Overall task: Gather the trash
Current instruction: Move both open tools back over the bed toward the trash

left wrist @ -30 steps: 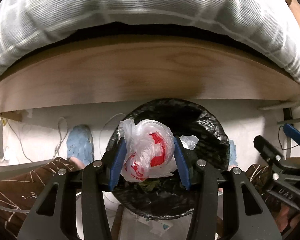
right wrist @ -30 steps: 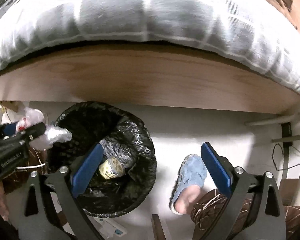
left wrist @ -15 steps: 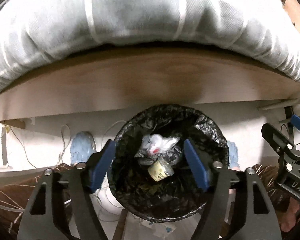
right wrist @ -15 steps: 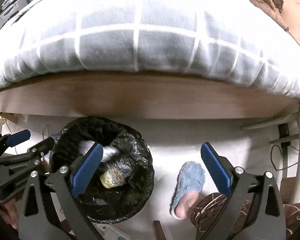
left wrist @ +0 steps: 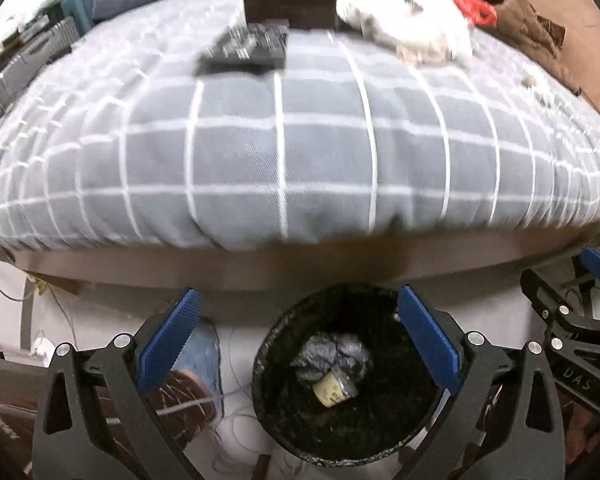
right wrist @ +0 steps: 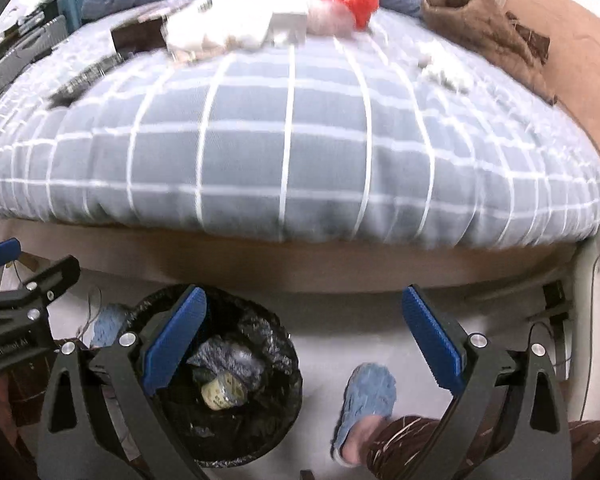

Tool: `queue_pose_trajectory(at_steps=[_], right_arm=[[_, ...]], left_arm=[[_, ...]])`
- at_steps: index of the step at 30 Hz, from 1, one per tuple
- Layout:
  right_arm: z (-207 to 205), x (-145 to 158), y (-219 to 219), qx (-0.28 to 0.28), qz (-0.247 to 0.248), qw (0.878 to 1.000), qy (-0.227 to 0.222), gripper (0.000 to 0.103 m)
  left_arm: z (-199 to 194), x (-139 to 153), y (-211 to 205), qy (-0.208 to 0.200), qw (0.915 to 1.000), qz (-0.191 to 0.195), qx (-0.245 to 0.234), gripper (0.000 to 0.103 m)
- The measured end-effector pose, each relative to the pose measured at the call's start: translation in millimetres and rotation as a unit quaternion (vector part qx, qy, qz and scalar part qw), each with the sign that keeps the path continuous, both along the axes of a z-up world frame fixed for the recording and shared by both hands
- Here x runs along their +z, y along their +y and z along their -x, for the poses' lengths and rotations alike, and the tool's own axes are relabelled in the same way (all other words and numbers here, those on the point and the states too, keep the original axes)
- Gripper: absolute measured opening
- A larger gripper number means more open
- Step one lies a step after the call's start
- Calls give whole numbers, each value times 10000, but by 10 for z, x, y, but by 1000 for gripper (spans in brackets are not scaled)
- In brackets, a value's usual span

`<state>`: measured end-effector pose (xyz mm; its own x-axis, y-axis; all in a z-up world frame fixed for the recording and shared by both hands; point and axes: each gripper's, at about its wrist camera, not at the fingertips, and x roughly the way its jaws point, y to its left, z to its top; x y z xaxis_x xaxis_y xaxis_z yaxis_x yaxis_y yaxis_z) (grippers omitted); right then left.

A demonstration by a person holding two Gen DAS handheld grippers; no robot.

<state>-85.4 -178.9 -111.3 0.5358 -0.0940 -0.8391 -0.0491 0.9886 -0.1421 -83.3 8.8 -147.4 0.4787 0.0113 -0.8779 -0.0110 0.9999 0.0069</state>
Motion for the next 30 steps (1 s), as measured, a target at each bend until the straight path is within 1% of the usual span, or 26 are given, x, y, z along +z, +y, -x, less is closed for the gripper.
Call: queue_pose_trajectory(at_steps=[4, 13, 18, 21, 24, 26, 30], right_arm=[[7, 216, 9, 24, 73, 9994, -324, 94], [-44, 671, -22, 56, -40, 9960, -896, 94], [-98, 843, -44, 77, -103, 9939, -1096, 94], [-176, 930, -108, 59, -181, 9928, -1179, 94], [-256, 987, -204, -23, -157, 9914, -1301, 94], [-333, 1013, -297, -124, -81, 9905, -1366, 94], [-525, 1041, -534, -334, -175, 9893, -1406, 94]], left_arm=[[-20, 180, 33, -233, 9997, -17, 37, 97], [-55, 540, 37, -637, 9979, 16, 77, 97], [-146, 705, 49, -902, 9958, 58, 160, 97], [-200, 746, 68, -968, 9950, 126, 210, 97], [-273, 759, 88, -1001, 9944, 219, 259, 97], [-341, 764, 107, -1006, 9942, 248, 292, 97], [-495, 774, 183, -1008, 9939, 277, 364, 97]])
